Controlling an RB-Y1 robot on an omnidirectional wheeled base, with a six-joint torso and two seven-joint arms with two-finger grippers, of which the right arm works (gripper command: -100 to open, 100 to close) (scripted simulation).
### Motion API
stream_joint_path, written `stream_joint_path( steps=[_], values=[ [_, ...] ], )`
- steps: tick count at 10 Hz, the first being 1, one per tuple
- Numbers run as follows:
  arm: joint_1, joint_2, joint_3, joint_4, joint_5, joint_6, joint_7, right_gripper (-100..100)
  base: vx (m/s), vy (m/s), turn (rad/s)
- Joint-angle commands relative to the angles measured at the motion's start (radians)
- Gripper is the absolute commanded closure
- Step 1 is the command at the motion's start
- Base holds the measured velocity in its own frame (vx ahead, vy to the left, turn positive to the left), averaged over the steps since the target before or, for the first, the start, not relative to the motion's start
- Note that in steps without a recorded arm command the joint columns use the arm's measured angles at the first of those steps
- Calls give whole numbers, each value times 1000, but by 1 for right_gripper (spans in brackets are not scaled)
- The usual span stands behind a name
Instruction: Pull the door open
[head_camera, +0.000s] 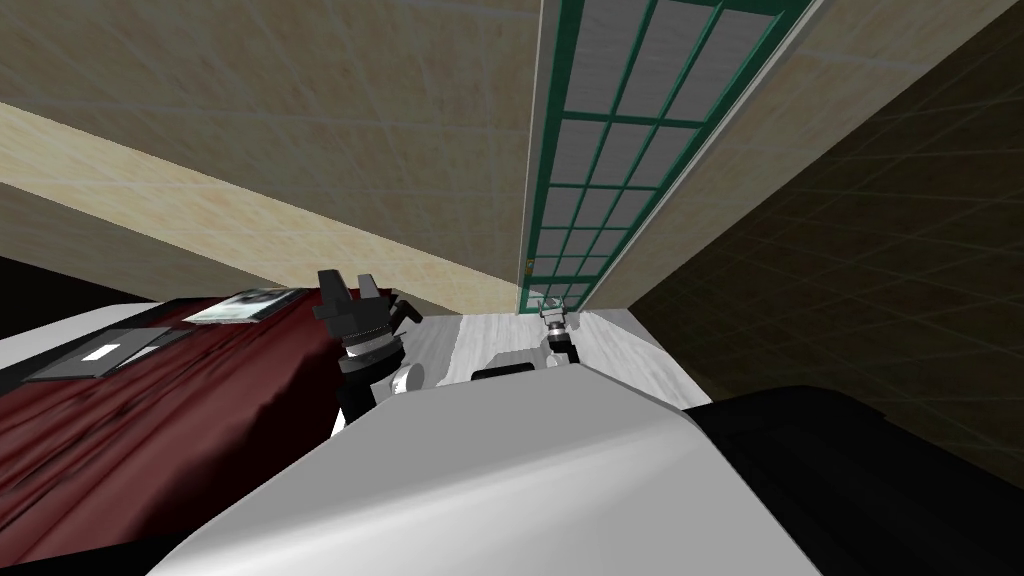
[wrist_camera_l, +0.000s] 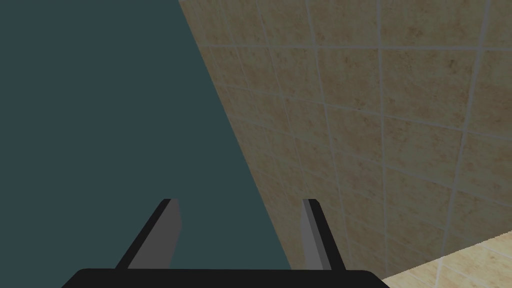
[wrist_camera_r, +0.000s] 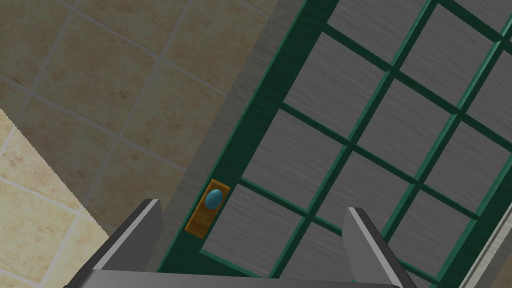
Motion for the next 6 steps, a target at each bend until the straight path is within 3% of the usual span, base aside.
stream_joint_path(
  steps=[1,6],
  values=[
    [-11,-9,12,34,-17,-13,-30,-100,106,16,14],
    [-39,-37,46,125,-70,-44,-112,-100,102,3,20]
  ],
)
